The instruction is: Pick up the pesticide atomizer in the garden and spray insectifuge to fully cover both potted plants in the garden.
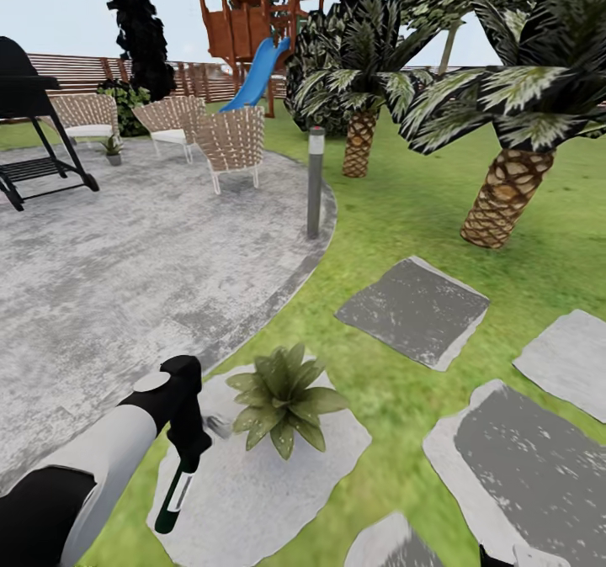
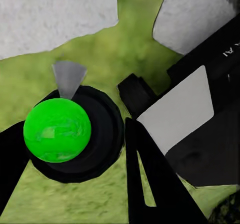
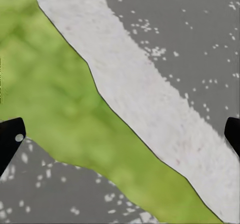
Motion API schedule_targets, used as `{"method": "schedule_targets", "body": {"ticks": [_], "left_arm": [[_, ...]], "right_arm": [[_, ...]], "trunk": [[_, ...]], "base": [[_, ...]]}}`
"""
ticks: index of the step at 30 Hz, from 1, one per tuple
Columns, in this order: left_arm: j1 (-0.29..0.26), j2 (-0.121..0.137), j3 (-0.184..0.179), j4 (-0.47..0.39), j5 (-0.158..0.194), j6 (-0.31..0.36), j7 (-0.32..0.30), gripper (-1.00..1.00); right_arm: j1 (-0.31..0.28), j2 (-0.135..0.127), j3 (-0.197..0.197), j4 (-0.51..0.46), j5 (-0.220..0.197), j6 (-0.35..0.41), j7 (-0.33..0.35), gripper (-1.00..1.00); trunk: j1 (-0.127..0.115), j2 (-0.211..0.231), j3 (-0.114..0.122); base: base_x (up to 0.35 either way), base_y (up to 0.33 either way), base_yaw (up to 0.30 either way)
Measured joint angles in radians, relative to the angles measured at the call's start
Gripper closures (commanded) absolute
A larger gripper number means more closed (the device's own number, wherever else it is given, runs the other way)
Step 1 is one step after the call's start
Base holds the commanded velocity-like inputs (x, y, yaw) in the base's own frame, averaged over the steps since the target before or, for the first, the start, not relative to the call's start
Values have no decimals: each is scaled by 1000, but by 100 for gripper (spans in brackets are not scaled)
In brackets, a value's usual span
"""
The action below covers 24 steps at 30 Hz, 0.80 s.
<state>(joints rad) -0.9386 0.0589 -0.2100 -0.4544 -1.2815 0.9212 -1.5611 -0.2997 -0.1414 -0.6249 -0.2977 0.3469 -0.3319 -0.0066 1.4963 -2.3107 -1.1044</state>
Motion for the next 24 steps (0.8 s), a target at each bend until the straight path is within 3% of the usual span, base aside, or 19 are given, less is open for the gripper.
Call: {"method": "schedule_targets", "body": {"ticks": [3,6,16,19,24], "left_arm": [[0,-11,47,1,20,1,0,100],[10,-13,59,1,41,1,0,100],[50,-15,56,0,49,-5,0,100],[53,-40,60,3,70,-4,64,100],[54,-57,58,2,80,-4,79,100]], "right_arm": [[0,0,0,0,0,-1,1,-100],[0,0,0,0,0,0,1,-100],[0,0,0,0,0,-1,1,-100],[0,0,0,0,0,0,1,-100],[0,-3,0,0,0,0,1,-100]], "trunk": [[0,0,0],[0,0,0],[0,0,0],[0,0,0],[0,0,0]], "base": [[275,-193,278],[305,-142,265],[50,-18,108],[3,0,73],[139,-141,7]]}}
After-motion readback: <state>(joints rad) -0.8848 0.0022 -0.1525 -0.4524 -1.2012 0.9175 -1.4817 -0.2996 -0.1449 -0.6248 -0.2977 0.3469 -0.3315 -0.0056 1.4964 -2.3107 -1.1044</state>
